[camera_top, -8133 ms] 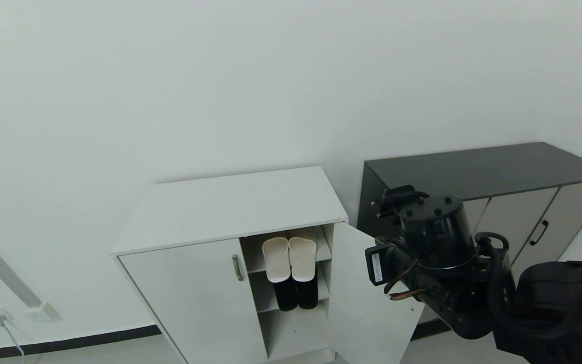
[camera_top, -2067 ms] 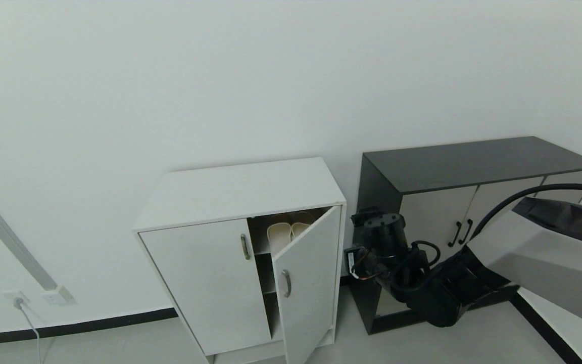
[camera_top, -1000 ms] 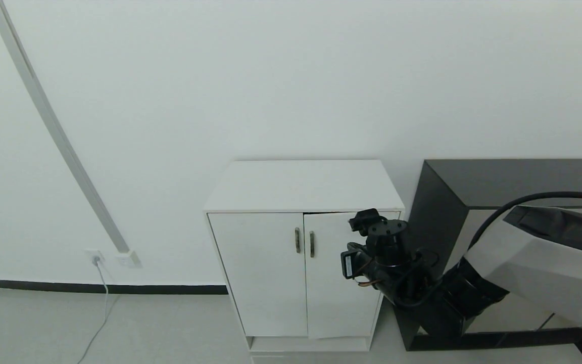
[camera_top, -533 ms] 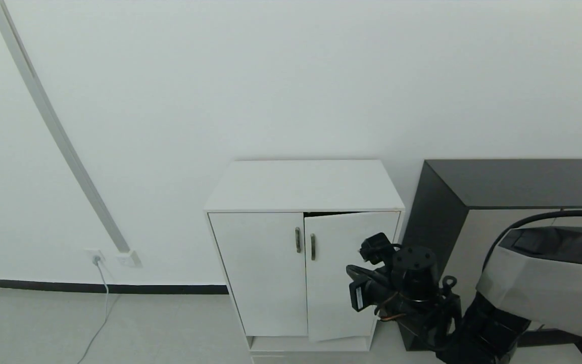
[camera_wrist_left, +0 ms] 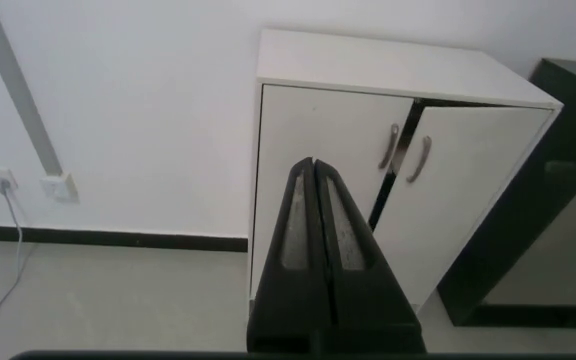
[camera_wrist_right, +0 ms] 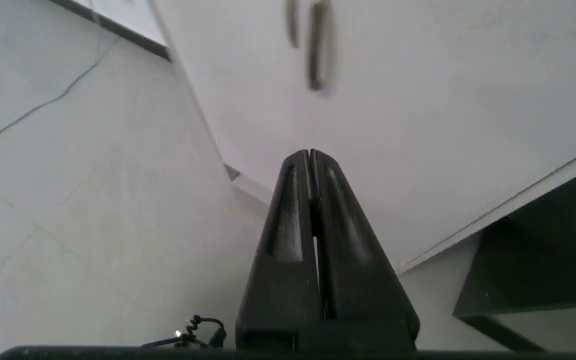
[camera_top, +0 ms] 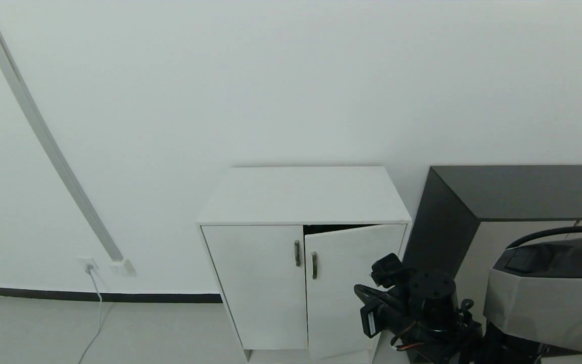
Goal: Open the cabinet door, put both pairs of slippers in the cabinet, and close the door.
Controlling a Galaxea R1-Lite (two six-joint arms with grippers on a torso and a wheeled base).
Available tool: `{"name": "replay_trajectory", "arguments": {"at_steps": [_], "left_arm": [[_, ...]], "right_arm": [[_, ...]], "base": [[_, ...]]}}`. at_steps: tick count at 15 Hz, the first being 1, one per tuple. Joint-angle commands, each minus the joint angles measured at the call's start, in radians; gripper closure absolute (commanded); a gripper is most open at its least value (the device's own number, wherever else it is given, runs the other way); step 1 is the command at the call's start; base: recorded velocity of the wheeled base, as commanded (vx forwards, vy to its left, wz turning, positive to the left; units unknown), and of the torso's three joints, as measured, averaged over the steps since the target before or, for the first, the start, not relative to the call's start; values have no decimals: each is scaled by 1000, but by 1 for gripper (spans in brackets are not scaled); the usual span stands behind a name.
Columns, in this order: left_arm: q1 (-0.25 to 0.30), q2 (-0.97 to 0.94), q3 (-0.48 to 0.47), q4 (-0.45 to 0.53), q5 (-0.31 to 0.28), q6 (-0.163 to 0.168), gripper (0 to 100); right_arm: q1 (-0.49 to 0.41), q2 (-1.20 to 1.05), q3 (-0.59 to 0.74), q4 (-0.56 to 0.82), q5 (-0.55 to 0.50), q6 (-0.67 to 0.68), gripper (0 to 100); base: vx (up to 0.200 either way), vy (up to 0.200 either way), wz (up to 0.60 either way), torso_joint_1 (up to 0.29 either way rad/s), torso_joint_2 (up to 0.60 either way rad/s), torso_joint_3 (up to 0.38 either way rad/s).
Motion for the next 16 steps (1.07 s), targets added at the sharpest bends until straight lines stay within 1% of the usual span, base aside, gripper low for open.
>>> {"name": "replay_trajectory", "arguments": {"at_steps": [1,3,7,12,13,16], "left_arm": [[0,2,0,-1,0,0,100],[0,0,0,-1,0,-2,100],[0,2,0,-1,0,0,100],[0,2,0,-1,-1,1,100],[0,2,0,-1,0,1,100],[0,2,0,-1,-1,0,100]], "right_arm": [[4,13,6,0,-1,0,100],[7,39,2,-3,-1,4,100],[1,117,-97,-11,-2,6,100],[-76,186,-224,14,1,6,100],[-88,203,-256,18,18,6,100],[-99,229,-319,46,25,6,100]], "base": [[200,0,0,2,2,12],[200,0,0,0,5,-5],[0,0,0,0,0,0],[0,0,0,0,0,0],[0,0,0,0,0,0],[0,0,0,0,0,0]]}}
